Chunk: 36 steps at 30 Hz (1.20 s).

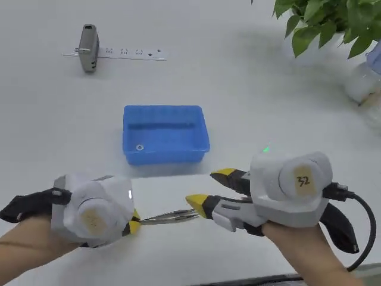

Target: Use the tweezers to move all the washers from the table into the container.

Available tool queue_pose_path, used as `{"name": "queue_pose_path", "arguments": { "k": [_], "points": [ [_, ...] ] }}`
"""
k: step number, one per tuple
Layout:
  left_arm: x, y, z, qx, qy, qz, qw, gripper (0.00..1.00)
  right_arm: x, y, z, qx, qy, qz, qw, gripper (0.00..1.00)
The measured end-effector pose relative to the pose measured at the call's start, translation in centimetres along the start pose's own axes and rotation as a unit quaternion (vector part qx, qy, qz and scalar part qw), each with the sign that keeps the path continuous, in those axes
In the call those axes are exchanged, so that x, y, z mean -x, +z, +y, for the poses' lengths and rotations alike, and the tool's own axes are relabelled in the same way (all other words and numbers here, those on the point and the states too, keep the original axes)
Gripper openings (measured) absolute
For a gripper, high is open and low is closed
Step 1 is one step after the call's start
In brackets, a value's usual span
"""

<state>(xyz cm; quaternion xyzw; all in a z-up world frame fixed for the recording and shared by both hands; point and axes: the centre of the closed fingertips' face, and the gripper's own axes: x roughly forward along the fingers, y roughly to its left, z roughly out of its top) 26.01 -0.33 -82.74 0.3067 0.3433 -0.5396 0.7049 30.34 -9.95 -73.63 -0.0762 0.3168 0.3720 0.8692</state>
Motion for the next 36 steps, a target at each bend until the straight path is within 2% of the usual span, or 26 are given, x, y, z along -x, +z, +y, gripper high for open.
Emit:
{"name": "queue_pose_path", "arguments": {
  "k": [1,2,3,4,5,7,8,9,10,12,13,15,17,21,22,23,28,29,30,36],
  "points": [
    [0.2,-0.2,0.0,0.024,0.004,0.006,0.9997,0.01,0.4,0.5,-0.5,-0.003,-0.008,-0.006,0.9999,0.36],
    [0.3,-0.2,0.3,0.037,0.015,0.004,0.9992,0.05,0.7,0.9,-0.8,-0.005,-0.013,-0.013,0.9998,0.37],
    [0.5,-0.6,0.2,0.053,0.011,0.01,0.9985,0.12,1.1,1.4,-1.2,-0.009,-0.018,-0.023,0.9995,0.38],
    [0.8,-0.8,0.3,0.07,0.017,0.013,0.9973,0.14,1.4,1.8,-1.4,-0.012,-0.022,-0.03,0.9992,0.38],
    [1.1,-0.7,0.7,0.088,0.034,0.003,0.9955,0.17,1.6,2.2,-1.6,-0.017,-0.024,-0.039,0.9988,0.39],
    [2.2,-0.8,1.1,0.131,0.049,-0.014,0.99,0.2,2.1,2.7,-2.0,-0.031,-0.029,-0.049,0.9979,0.41],
    [3.0,-0.7,1.7,0.154,0.072,-0.026,0.9851,0.23,2.3,2.8,-2.1,-0.036,-0.031,-0.052,0.9975,0.43],
    [3.5,-0.7,1.9,0.168,0.077,-0.034,0.9822,0.25,2.4,2.9,-2.4,-0.041,-0.036,-0.059,0.9968,0.45],
    [4.3,-0.7,2.3,0.194,0.091,-0.044,0.9758,0.27,2.5,2.9,-2.5,-0.045,-0.04,-0.061,0.9963,0.47],
    [5.6,-0.5,3.1,0.221,0.117,-0.061,0.9663,0.34,2.6,2.8,-2.6,-0.053,-0.041,-0.064,0.9957,0.49],
    [6.5,-0.1,3.5,0.24,0.129,-0.075,0.9592,0.37,2.7,2.7,-2.6,-0.06,-0.041,-0.065,0.9952,0.51],
    [7.7,0.3,4.2,0.265,0.149,-0.099,0.9474,0.44,2.9,2.7,-2.4,-0.067,-0.041,-0.069,0.9945,0.55],
    [9.0,1.0,4.6,0.282,0.167,-0.121,0.9369,0.5,3.1,2.6,-2.0,-0.065,-0.043,-0.07,0.9945,0.56],
    [10.7,1.4,4.8,0.307,0.189,-0.132,0.9233,0.61,3.5,2.2,-1.8,-0.07,-0.049,-0.071,0.9938,0.59],
    [10.9,1.5,4.7,0.31,0.19,-0.136,0.9215,0.62,3.5,2.1,-1.7,-0.073,-0.049,-0.072,0.9936,0.6],
    [11.3,1.6,4.8,0.319,0.201,-0.142,0.9152,0.64,3.5,2.0,-1.7,-0.077,-0.05,-0.072,0.9932,0.61],
    [12.2,2.0,4.6,0.346,0.213,-0.153,0.9008,0.73,3.7,2.1,-1.6,-0.081,-0.054,-0.077,0.9923,0.64],
    [12.4,2.1,4.5,0.346,0.215,-0.156,0.9,0.74,3.8,2.1,-1.7,-0.079,-0.057,-0.078,0.9922,0.65],
    [12.7,2.2,4.6,0.348,0.221,-0.16,0.8969,0.74,3.8,2.1,-1.8,-0.078,-0.06,-0.078,0.9921,0.65],
    [13.6,2.4,4.8,0.351,0.232,-0.17,0.8911,0.8,4.0,2.1,-2.2,-0.074,-0.072,-0.08,0.9913,0.72]
  ]
}}
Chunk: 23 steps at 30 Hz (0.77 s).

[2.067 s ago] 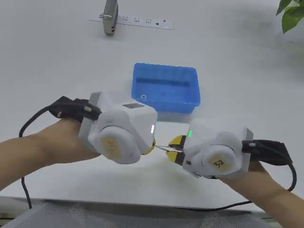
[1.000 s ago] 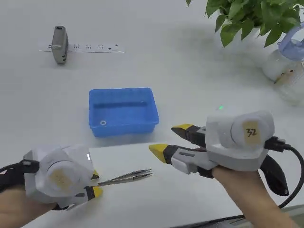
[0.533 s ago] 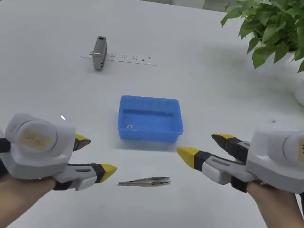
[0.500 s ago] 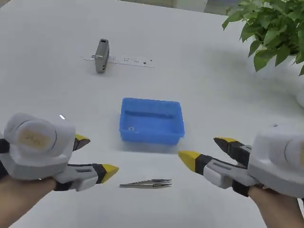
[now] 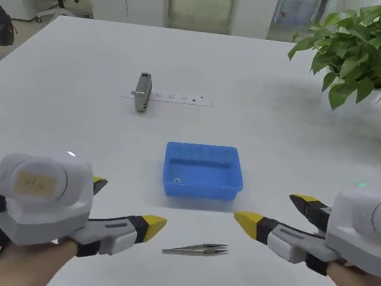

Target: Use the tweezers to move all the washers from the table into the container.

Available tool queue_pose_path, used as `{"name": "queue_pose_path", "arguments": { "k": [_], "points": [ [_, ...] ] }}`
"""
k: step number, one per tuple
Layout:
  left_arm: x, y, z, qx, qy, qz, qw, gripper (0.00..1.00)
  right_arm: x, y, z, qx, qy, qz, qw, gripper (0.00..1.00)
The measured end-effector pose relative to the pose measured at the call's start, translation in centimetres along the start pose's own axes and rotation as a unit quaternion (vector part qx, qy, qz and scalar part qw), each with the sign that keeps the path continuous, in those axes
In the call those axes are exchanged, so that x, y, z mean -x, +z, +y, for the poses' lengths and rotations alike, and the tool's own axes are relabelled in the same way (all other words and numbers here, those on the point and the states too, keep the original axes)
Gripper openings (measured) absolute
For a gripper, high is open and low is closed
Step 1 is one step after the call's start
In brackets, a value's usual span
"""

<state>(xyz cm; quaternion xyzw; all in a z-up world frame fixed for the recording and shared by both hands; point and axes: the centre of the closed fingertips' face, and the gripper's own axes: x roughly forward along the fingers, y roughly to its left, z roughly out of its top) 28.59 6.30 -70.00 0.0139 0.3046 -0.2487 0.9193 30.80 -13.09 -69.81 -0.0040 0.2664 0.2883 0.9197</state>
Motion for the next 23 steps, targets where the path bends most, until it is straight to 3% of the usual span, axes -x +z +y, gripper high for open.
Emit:
{"name": "queue_pose_path", "arguments": {
  "k": [4,10,17,23],
  "points": [
    [0.1,0.1,0.6,0.003,0.014,-0.005,0.9999,0.88,0.0,-0.6,-0.6,0.023,-0.026,0.011,0.9994,0.83],
    [0.4,0.7,1.2,-0.001,0.036,-0.014,0.9993,0.99,0.3,-1.3,-1.3,0.03,-0.045,0.014,0.9984,0.92],
    [0.4,1.0,1.6,-0.005,0.037,-0.014,0.9992,0.99,0.2,-2.6,-2.2,0.018,-0.056,0.038,0.9975,0.99],
    [0.3,0.9,1.8,-0.01,0.04,-0.011,0.9991,0.99,0.4,-2.5,-2.3,0.018,-0.06,0.035,0.9974,0.99]
  ]
}}
